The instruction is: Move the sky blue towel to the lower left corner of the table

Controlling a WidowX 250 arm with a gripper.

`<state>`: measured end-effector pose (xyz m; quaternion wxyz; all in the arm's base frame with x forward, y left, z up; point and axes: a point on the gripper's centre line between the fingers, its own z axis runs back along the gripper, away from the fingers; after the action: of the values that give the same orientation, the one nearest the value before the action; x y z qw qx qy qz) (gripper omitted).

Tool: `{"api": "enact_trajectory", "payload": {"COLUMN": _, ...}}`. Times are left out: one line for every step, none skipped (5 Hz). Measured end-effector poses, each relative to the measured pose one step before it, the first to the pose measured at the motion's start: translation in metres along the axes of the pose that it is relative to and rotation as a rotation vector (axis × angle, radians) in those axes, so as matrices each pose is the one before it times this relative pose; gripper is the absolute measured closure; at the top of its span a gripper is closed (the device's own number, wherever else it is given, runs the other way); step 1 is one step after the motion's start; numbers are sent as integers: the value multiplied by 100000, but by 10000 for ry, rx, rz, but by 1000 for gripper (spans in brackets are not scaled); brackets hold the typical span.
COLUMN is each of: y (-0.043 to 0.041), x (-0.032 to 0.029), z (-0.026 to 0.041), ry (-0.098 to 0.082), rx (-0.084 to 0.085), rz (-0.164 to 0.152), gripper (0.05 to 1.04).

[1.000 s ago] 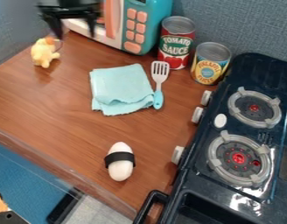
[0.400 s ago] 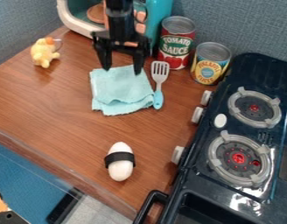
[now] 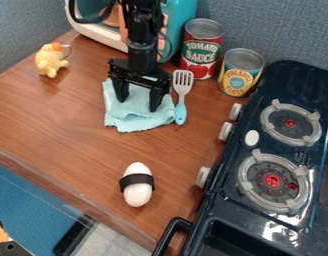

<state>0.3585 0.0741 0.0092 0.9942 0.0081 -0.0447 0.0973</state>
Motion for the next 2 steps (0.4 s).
{"api": "enact_trajectory", "payload": {"y": 349, "x": -1275, "z": -284, "ry": 201, "rx": 90, "rz": -224, "gripper": 83}}
{"api": "enact_trajectory", "payload": {"y": 1768, "x": -3068, "z": 291, "ry": 544, "rx": -37, "rz": 587, "gripper": 83}}
